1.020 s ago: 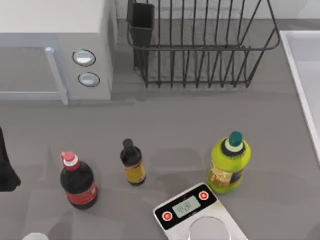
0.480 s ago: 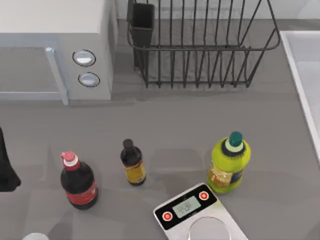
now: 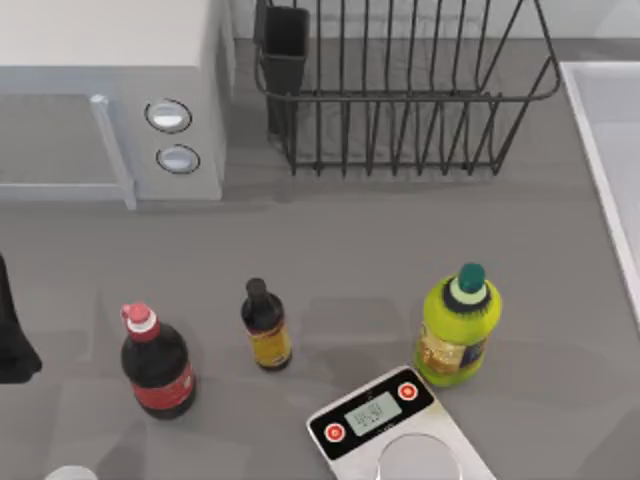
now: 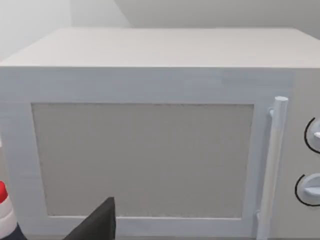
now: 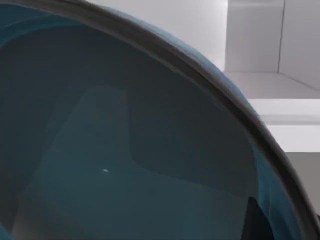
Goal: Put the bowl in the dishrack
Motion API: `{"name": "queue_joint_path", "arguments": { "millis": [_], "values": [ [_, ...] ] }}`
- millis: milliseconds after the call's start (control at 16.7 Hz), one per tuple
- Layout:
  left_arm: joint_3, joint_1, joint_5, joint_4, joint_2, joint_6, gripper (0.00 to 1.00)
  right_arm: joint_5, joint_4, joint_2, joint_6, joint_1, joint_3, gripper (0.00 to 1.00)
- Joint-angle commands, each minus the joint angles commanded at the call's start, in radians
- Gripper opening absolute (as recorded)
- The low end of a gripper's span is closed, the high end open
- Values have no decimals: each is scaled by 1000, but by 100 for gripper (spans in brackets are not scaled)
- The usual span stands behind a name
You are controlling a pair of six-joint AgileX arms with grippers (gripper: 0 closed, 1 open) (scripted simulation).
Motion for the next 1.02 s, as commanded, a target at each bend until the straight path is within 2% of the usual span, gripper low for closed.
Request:
{"name": "queue_joint_path", "arguments": {
  "millis": [480, 660, 1020],
  "values": [
    [0, 0, 0, 0, 0, 0, 100, 0, -552, -61, -3, -4, 461, 0],
    [0, 0, 0, 0, 0, 0, 100, 0, -627, -86, 0, -2, 537, 0],
    [0, 0, 0, 0, 0, 0, 100, 9, -617, -86, 6, 11, 538, 0]
  ]
}}
